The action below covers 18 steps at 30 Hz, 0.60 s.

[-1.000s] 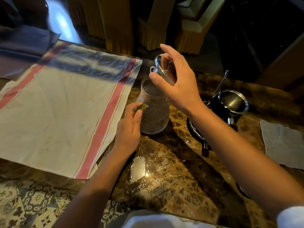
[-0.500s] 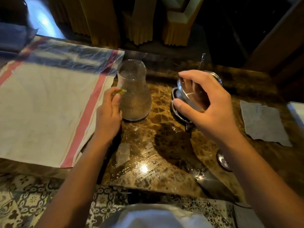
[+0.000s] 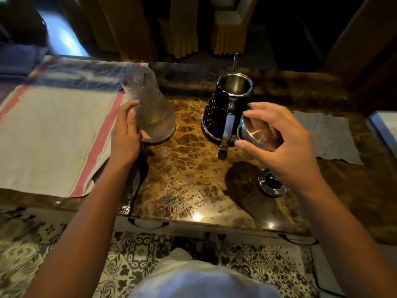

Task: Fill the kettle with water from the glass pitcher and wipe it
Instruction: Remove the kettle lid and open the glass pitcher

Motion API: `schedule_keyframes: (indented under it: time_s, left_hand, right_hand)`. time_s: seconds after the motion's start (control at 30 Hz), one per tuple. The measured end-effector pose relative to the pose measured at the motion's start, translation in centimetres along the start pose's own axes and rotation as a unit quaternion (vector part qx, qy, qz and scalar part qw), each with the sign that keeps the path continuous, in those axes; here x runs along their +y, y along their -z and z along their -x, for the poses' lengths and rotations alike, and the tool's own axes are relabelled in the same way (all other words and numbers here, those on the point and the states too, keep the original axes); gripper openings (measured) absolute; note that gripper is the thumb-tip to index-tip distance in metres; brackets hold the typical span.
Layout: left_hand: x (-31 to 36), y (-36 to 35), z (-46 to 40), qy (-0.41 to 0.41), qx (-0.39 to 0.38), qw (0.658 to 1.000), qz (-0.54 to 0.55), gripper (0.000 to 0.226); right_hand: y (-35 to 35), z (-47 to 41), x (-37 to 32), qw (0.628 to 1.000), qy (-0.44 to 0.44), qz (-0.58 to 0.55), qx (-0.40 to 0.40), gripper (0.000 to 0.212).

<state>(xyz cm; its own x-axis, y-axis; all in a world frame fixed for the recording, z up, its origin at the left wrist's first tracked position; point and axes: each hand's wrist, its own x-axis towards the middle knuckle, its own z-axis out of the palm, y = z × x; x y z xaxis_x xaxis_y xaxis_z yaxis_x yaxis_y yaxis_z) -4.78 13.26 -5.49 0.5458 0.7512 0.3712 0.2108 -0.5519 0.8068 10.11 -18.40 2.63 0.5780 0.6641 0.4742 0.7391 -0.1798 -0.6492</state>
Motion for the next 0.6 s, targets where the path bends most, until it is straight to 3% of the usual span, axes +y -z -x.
schedule_keyframes:
  time_s: [0.6]
  left_hand:
    - [-0.1, -1.0, 0.2, 0.039, 0.002, 0.999, -0.028, 0.036]
  right_hand:
    - [-5.4, 6.8, 5.1, 0.984, -0.115, 0.081, -0.113, 0.053]
